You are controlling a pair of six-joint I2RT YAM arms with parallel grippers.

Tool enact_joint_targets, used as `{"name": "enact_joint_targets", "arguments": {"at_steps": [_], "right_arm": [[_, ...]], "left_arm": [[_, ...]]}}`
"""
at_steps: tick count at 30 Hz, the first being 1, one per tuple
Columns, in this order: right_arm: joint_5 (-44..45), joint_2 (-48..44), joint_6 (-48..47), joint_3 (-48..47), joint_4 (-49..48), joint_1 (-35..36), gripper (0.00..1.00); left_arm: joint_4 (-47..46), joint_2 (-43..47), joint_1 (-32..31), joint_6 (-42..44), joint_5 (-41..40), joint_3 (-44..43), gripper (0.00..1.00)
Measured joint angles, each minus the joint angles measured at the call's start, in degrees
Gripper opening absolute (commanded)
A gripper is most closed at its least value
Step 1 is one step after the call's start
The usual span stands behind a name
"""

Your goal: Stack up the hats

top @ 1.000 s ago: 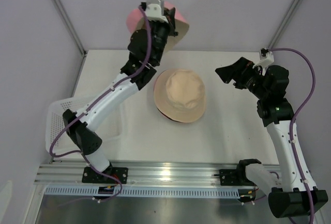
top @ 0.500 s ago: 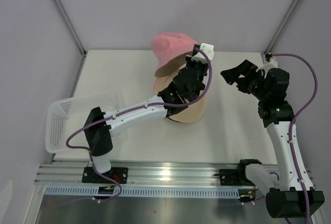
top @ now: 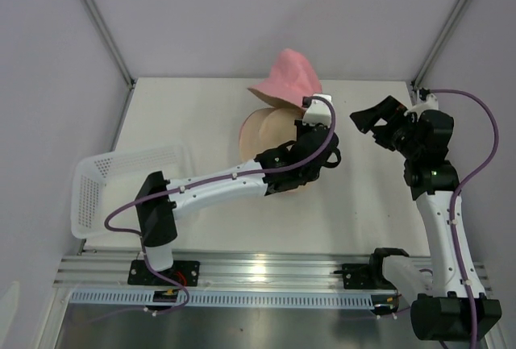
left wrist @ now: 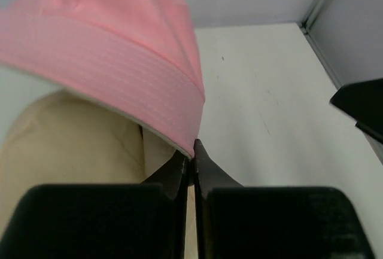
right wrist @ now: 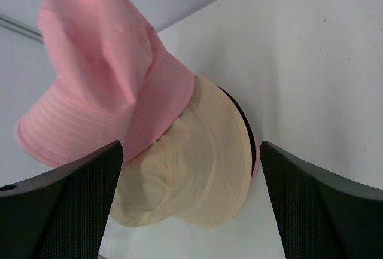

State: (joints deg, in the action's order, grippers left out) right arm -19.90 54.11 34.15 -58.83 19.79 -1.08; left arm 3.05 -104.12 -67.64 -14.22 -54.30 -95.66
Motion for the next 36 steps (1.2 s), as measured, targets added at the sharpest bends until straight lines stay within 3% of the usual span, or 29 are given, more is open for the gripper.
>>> {"name": "enact_joint_targets", "arguments": {"at_steps": [6,14,23,30,36], "right_arm": [[-0.09,-0.17,0.15,0.92,-0.04,-0.22,1.0],[-2.47,-0.46,0.85,4.31,-2.19,-0.26,1.0],[-0.79,-0.92,0.68,4.83,-2.75,-0.26,0.99],[1.55,-2.05,-0.33,4.83,-2.78,-0.28,0.99],[1.46,-2.05,-0.28,4.83,-2.8,-0.28,0.99]], "left_arm": [[14.45,0.09,-1.27,-19.08,0.68,0.0,0.06],[24.74,4.68,-2.64,-33.75,0.59,0.76,0.01],[12.48,17.09,5.4,-34.47,10.4,3.3,0.01],[5.75,18.75,5.73,-35.76,22.16,3.61,0.01],[4.63,20.83,5.99,-39.52,27.67,10.73,0.01]]}}
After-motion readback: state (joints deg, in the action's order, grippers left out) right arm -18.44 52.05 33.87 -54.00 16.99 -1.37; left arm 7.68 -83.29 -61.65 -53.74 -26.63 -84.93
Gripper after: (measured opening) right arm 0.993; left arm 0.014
